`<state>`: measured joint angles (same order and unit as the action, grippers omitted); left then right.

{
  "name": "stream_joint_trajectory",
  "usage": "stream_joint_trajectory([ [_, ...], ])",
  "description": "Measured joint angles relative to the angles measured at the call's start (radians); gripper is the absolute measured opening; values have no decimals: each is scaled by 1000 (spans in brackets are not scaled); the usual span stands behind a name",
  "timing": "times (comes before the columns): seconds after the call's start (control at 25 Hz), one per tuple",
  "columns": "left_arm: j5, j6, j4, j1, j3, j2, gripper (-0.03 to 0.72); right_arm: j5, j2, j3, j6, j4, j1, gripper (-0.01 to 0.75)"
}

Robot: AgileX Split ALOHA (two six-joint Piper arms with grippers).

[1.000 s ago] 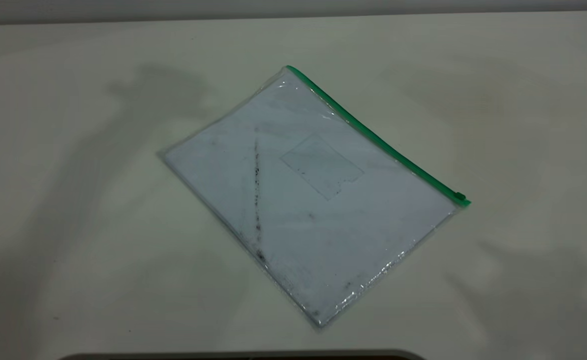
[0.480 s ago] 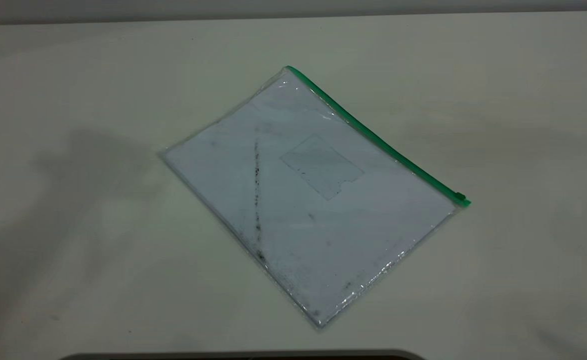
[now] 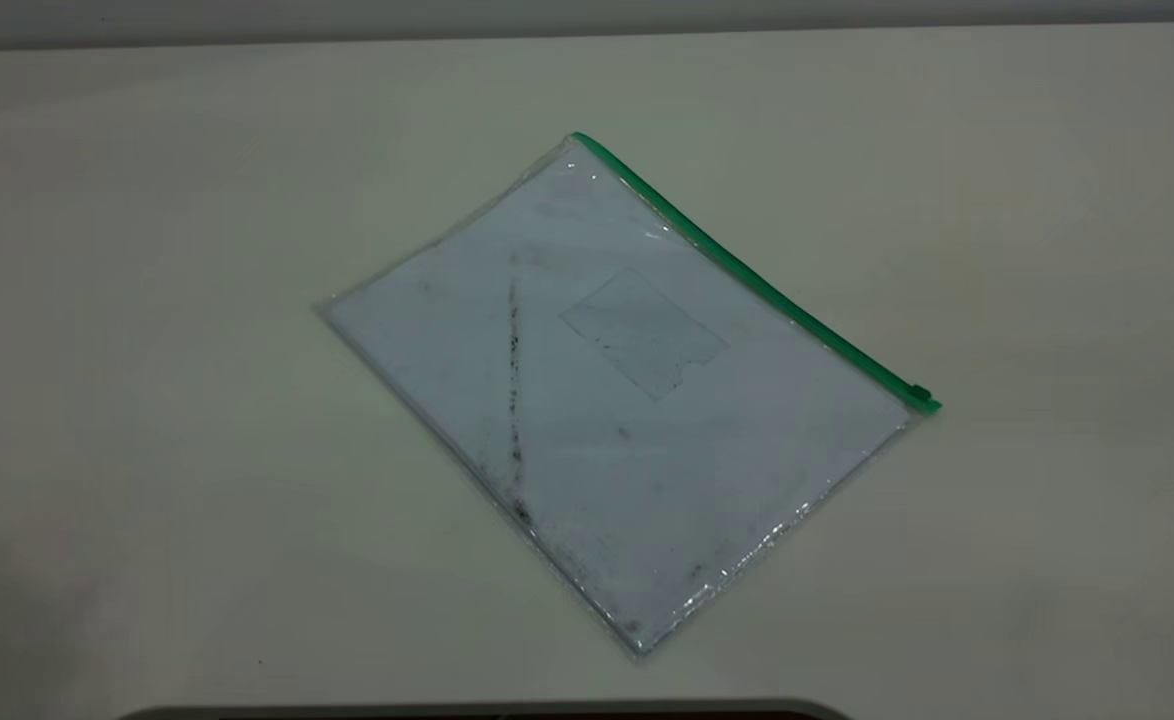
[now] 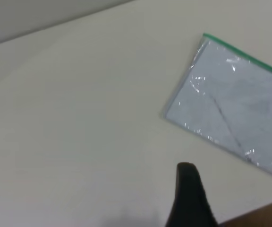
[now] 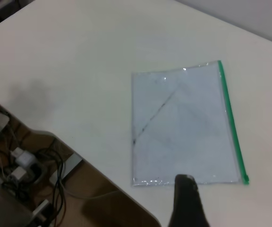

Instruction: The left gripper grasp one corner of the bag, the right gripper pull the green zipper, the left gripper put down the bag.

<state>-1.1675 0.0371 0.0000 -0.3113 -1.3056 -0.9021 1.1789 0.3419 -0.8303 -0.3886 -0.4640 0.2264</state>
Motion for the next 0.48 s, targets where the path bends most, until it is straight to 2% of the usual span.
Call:
stream_joint_trajectory([
  [0.48, 0, -81, 47, 0, 416, 518, 577, 19, -159, 129, 29, 87, 0, 566],
])
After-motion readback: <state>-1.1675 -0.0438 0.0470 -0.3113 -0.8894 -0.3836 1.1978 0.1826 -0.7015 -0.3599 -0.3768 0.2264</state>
